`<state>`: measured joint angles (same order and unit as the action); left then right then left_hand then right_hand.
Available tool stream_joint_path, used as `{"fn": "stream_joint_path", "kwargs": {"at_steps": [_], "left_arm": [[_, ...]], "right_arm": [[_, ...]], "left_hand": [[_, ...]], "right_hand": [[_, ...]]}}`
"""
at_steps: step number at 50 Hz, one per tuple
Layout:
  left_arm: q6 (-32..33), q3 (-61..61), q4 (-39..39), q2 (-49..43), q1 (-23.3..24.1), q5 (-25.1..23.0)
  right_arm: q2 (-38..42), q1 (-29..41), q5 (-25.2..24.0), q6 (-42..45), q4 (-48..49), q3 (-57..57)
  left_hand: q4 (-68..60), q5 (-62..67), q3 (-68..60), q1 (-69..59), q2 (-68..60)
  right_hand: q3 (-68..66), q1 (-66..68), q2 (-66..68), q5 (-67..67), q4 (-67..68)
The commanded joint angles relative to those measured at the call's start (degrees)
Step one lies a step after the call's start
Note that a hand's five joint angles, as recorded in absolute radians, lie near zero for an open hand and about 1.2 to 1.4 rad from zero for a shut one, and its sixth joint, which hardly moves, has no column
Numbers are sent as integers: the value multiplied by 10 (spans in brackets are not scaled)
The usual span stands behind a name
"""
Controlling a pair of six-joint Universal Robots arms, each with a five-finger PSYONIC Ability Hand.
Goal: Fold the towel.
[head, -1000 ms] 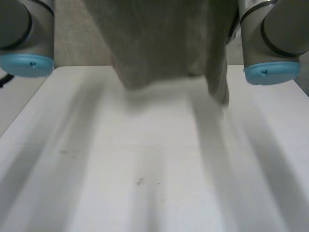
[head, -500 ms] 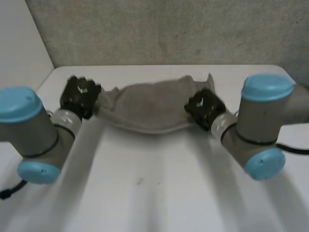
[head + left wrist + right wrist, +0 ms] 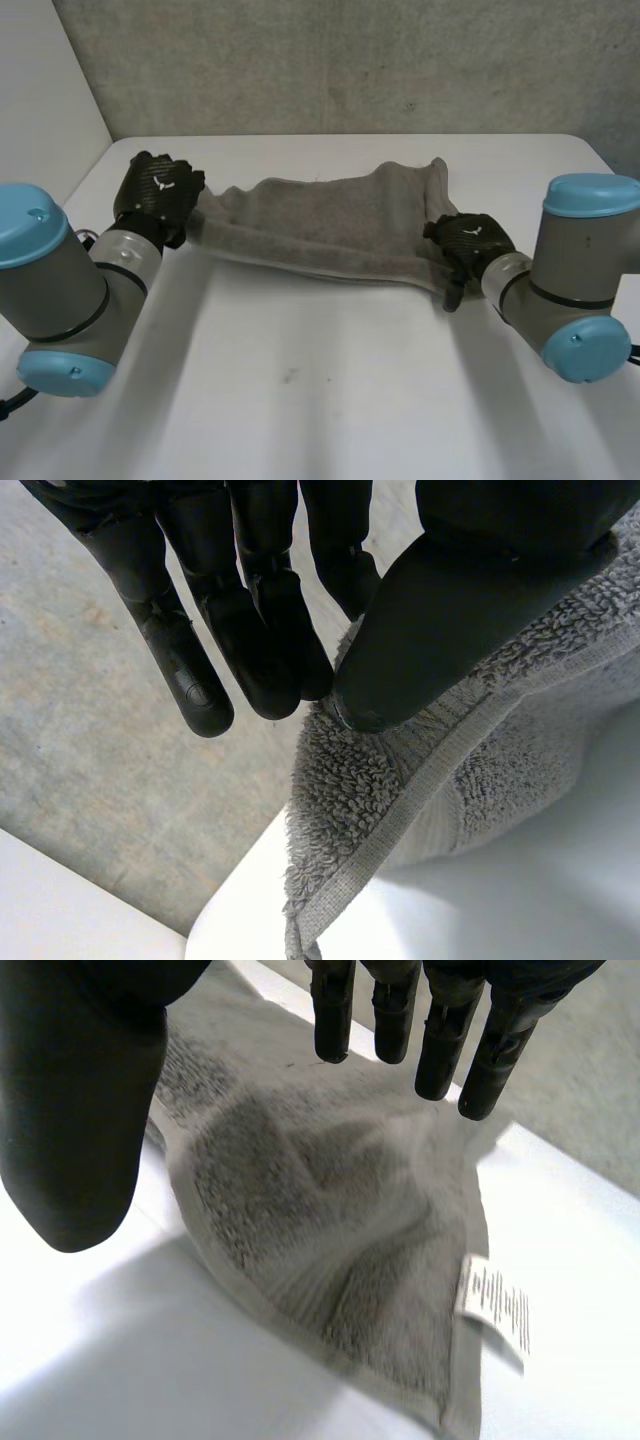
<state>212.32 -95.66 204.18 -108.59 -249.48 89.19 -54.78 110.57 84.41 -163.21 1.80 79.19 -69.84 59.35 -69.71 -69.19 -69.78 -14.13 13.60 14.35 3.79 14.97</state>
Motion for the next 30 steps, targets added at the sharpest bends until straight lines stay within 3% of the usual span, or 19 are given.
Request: {"fn": "stream_joint_path", "kwargs": {"at_steps": [1, 6, 14, 30], "left_arm": [[-17, 16, -20, 21, 4, -1], [-16, 17, -24, 26, 1, -1], [-16, 16, -25, 22, -12, -2], [-16, 12, -24, 14, -22, -2]], "right_arm": [[-2, -34, -3, -19, -4, 11], [-1, -61, -14, 6, -21, -3], [35, -96, -17, 137, -80, -61], [86, -98, -93, 144, -80, -114]], "left_hand": [[-102, 106, -103, -108, -102], [-102, 106, -103, -108, -102], [-102, 106, -103, -108, -102], [-102, 106, -103, -108, -102]], "right_hand": [[34, -28, -36, -30, -42], [-37, 42, 35, 40, 28], [-87, 93, 85, 91, 79], [-128, 133, 125, 131, 119]]}}
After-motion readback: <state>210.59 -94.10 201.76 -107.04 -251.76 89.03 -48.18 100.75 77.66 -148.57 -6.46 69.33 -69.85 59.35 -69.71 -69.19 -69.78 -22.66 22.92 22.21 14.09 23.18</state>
